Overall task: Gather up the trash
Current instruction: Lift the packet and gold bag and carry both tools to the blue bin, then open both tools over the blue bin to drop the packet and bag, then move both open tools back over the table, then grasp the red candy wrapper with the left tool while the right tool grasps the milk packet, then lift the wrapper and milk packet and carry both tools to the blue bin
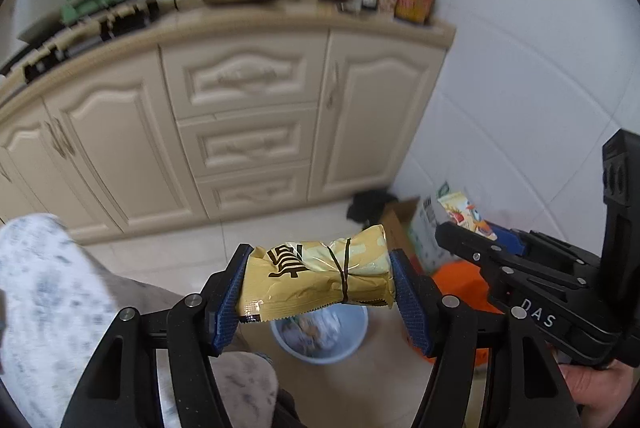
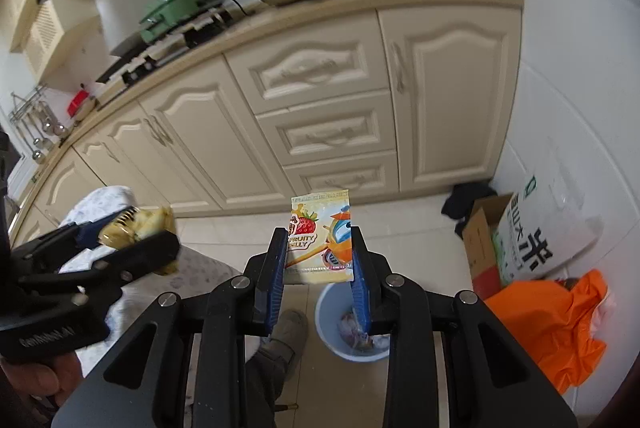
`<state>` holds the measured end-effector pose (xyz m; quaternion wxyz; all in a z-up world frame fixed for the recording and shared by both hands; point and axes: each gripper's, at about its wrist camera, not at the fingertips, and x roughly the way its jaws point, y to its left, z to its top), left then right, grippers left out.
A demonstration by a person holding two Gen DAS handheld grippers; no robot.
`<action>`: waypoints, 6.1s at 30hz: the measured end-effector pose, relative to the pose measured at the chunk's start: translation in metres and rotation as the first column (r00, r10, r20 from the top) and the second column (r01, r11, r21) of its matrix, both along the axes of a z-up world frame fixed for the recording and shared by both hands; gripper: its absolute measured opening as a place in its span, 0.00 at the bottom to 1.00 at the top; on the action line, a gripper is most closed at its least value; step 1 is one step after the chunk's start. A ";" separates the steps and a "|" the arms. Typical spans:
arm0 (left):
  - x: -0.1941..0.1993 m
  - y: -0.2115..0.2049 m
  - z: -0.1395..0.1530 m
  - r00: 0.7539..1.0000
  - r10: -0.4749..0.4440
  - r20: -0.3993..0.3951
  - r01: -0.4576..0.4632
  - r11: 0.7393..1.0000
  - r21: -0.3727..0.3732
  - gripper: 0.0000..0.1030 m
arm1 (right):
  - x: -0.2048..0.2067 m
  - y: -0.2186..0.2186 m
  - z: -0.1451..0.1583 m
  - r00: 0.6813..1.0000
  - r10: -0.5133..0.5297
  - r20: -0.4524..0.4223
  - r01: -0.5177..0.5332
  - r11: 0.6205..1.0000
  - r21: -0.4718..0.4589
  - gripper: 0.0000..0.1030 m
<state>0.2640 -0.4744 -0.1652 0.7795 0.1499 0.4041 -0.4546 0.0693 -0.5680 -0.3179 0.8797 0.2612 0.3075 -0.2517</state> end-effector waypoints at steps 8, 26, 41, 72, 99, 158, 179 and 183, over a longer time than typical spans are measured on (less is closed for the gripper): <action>0.044 -0.071 -0.039 0.995 -0.030 -0.095 0.038 0.995 0.088 0.61 | 0.012 -0.034 -0.046 0.999 -0.018 -0.039 0.021 0.996 0.090 0.28; 0.060 -0.109 -0.051 0.998 0.064 0.007 -0.064 0.990 0.126 0.99 | 0.010 -0.045 -0.084 0.988 -0.095 -0.123 0.114 0.981 0.155 1.00; -0.010 0.073 0.036 0.976 0.195 0.100 -0.188 0.979 -0.074 0.99 | 0.029 0.020 -0.007 0.998 -0.040 -0.054 0.043 0.998 0.052 1.00; -0.109 0.403 0.116 0.742 0.649 0.167 -0.586 0.749 -0.309 0.99 | 0.148 0.258 0.130 0.881 0.463 0.099 -0.435 0.874 -0.218 1.00; -0.093 0.497 0.045 0.644 0.756 0.113 -0.744 0.654 -0.137 0.99 | 0.206 0.365 0.113 0.750 0.661 0.036 -0.634 0.733 -0.245 1.00; 0.034 0.482 -0.042 0.744 0.667 -0.028 -0.667 0.740 -0.081 0.13 | 0.332 0.352 -0.009 0.741 0.653 -0.158 -0.664 0.747 -0.029 0.51; -0.007 0.484 -0.018 0.735 0.678 -0.012 -0.676 0.731 -0.097 0.13 | 0.310 0.367 -0.018 0.683 0.711 -0.167 -0.727 0.684 -0.059 0.32; -0.011 0.480 -0.015 0.742 0.670 -0.013 -0.667 0.738 -0.102 0.13 | 0.300 0.355 -0.015 0.692 0.708 -0.141 -0.718 0.695 -0.032 0.31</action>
